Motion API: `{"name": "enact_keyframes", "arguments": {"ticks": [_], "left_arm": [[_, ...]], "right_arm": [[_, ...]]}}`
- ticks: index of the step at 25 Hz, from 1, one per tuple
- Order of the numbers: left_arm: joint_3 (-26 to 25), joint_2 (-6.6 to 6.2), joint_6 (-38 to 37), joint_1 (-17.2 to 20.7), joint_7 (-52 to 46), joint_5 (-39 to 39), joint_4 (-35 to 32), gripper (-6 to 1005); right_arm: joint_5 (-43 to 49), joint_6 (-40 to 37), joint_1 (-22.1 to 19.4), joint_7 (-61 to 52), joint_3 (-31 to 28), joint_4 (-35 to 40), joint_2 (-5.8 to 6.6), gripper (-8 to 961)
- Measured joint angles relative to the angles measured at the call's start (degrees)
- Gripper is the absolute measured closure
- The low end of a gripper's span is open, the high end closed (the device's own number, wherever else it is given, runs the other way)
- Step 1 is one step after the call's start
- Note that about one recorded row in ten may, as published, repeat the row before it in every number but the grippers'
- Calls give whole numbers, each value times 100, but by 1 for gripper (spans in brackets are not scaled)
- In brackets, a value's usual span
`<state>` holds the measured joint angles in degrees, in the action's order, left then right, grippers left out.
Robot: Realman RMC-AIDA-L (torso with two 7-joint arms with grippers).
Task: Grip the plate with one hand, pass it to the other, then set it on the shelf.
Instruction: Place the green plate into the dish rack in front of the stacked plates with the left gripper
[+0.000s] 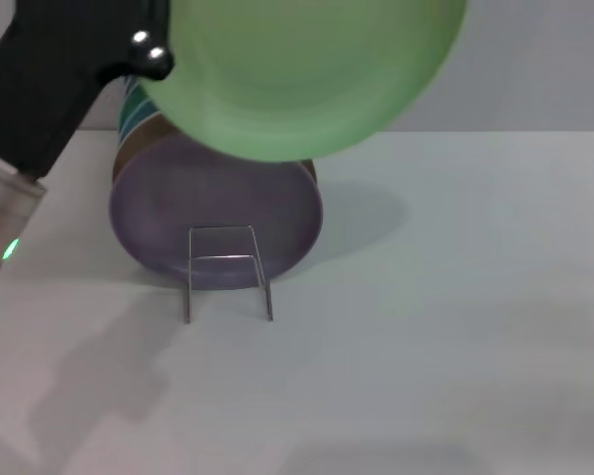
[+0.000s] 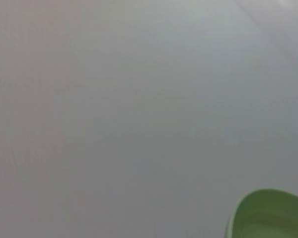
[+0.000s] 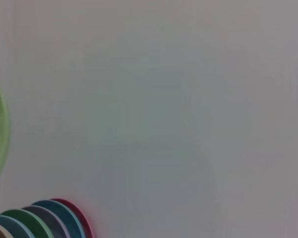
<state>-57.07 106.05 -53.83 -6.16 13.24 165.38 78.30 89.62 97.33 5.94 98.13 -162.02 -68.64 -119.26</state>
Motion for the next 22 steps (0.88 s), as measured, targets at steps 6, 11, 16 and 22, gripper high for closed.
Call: {"name": "enact_keyframes", "arguments": {"ticks": [6, 11, 16, 22], "left_arm": [[-55, 135, -1142, -433, -411, 13, -1362, 944], [-36, 289, -1285, -716, -382, 22, -1995, 940], [-23, 396, -1700, -951, -319, 26, -2674, 936], [-21, 461, -2548, -1314, -483, 25, -3701, 930]], "right_arm": [[-10, 18, 4, -112, 47, 0, 0, 258], [-14, 34, 4, -163, 57, -1, 0, 259], [-7, 47, 4, -163, 58, -1, -1, 259], [-6, 71, 13, -172, 66, 0, -1, 258]]}}
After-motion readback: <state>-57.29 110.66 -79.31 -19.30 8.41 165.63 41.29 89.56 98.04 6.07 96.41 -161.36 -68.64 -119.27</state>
